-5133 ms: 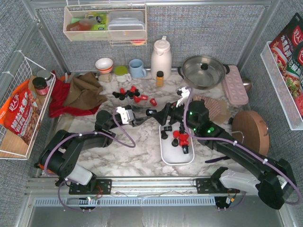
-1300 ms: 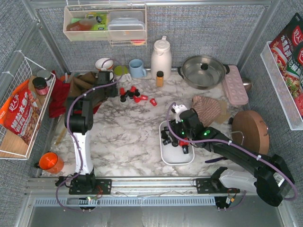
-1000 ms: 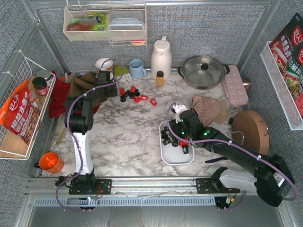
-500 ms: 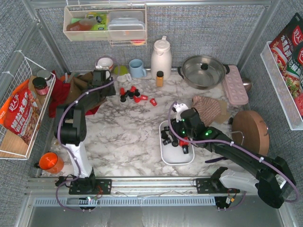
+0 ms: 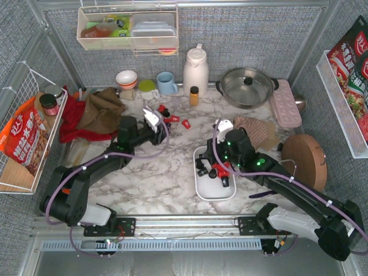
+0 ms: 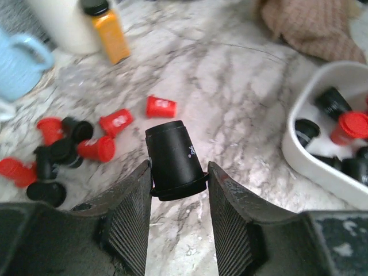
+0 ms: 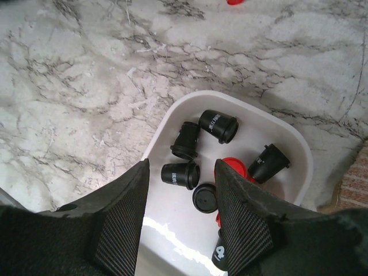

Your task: Mix the coffee capsules in the storage basket

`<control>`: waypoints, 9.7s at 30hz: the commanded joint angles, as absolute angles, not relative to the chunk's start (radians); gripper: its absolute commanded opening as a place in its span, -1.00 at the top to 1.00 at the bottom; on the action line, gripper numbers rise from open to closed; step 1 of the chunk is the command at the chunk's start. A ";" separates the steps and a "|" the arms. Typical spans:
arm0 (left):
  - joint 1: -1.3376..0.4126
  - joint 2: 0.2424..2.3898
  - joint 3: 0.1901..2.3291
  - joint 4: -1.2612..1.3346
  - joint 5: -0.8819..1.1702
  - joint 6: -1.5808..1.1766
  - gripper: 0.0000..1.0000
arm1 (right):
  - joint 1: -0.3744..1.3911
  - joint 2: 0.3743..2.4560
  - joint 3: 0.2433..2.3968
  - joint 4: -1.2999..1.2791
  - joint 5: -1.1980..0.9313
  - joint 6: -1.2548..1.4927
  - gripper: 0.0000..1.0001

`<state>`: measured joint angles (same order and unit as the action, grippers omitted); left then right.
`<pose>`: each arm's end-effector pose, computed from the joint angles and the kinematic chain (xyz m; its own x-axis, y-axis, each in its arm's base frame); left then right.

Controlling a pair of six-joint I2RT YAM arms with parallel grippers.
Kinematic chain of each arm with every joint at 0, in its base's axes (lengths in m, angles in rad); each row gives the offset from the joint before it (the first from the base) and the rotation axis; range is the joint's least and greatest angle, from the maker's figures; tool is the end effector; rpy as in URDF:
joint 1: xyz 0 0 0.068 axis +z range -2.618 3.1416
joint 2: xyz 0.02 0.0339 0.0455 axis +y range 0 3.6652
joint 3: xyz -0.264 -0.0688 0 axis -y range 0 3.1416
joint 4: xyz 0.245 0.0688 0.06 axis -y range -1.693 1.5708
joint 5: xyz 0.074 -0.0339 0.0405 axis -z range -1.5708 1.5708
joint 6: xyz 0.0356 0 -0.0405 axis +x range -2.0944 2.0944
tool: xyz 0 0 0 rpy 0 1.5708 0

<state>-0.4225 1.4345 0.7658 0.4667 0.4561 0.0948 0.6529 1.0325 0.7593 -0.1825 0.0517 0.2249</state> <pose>0.2830 -0.1444 0.2490 -0.1101 0.1427 -0.9836 0.7756 0.6312 0.0048 0.1879 0.1414 0.2836 -0.4678 -0.0774 -0.8804 -0.4775 0.8604 0.1781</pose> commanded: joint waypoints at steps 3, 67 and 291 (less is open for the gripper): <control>-0.486 1.407 0.602 0.916 0.721 0.315 0.04 | 0.653 0.988 0.767 -0.160 0.060 0.266 -0.07; -0.714 1.371 0.586 0.812 0.783 0.541 0.09 | 0.688 1.128 0.689 0.308 -0.153 0.537 0.28; -0.387 2.068 1.358 0.184 0.077 -0.110 -0.31 | 0.642 1.092 0.612 -0.051 0.085 0.370 -0.56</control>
